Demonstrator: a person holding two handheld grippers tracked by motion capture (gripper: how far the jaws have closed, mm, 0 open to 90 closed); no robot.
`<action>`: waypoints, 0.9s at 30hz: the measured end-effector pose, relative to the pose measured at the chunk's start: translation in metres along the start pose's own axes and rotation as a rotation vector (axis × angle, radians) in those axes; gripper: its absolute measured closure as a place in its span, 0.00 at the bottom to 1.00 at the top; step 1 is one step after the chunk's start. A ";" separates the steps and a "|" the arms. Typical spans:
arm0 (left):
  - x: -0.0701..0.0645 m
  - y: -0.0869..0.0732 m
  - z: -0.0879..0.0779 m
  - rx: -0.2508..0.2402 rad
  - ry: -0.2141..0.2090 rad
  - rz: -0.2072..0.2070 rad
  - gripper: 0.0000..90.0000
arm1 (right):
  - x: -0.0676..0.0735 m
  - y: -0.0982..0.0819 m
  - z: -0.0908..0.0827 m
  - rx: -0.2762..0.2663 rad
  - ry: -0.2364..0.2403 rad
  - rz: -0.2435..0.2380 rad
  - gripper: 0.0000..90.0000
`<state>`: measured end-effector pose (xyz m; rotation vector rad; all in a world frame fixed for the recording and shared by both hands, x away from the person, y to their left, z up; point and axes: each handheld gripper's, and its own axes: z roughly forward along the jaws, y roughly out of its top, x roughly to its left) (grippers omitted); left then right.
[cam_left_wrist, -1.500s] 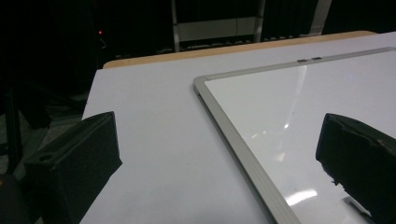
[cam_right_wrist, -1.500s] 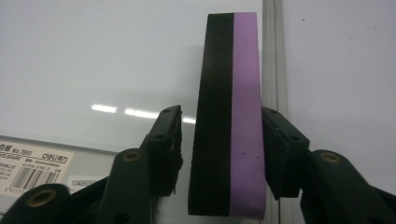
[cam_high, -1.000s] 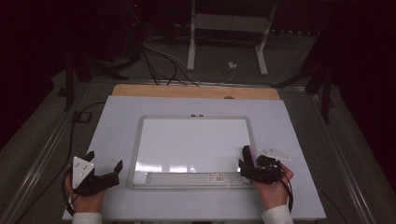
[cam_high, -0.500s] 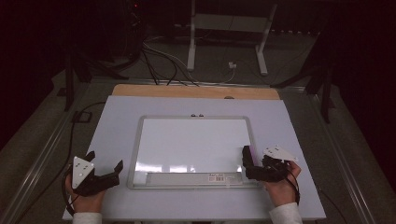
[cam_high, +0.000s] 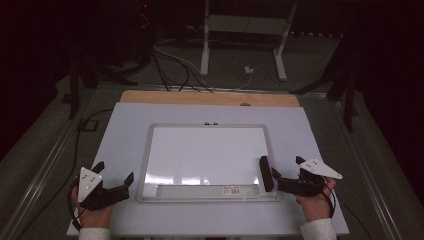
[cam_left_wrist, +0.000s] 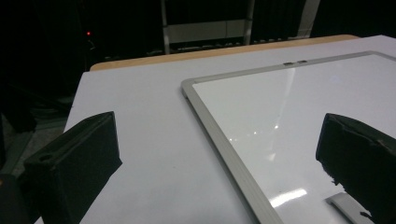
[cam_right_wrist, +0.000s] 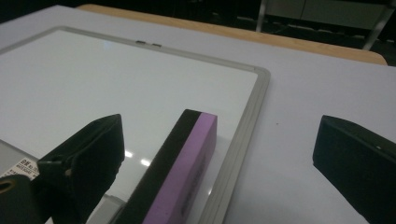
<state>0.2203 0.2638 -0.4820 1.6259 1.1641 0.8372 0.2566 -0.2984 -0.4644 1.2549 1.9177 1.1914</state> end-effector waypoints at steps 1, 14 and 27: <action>0.000 0.000 0.000 -0.001 -0.003 0.000 0.01 | -0.002 -0.001 -0.001 -0.007 -0.002 0.004 0.03; 0.001 0.002 -0.003 -0.033 -0.028 -0.012 0.01 | -0.016 -0.018 -0.009 -0.084 0.000 0.036 0.02; 0.003 0.002 -0.005 -0.038 -0.027 -0.020 0.01 | -0.022 -0.025 -0.015 -0.098 -0.011 0.062 0.02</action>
